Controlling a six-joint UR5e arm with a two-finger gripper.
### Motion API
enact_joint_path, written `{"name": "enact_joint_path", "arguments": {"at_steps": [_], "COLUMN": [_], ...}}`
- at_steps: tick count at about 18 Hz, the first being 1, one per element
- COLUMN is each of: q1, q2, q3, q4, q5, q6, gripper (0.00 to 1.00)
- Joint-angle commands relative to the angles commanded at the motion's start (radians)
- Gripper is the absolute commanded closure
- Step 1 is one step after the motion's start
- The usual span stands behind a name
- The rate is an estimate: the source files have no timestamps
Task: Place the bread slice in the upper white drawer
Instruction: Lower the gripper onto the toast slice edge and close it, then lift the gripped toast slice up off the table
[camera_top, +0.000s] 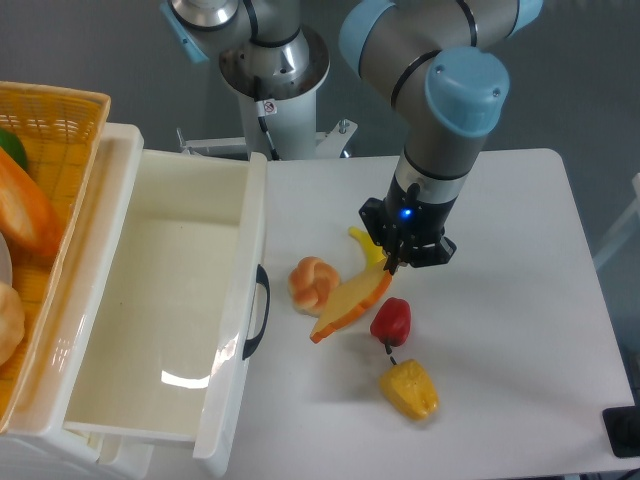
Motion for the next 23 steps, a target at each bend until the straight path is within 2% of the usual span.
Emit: {"name": "enact_joint_path", "arguments": {"at_steps": [4,8,14,19,23], "q1": [-0.003,0.006,0.029,0.026,0.023], "q2": [0.021,0.052,0.116,0.172,0.224], "q3": [0.015,0.029,0.031,0.025,0.019], "q4": [0.000,-0.003,-0.006,-0.061,-0.130], "q5": [-0.006,-0.009,-0.153,-0.193,-0.245], "q6": [-0.066,-0.214,-0.418,-0.449,-0.506], "gripper": [1.00,1.00,1.00,1.00,1.00]}}
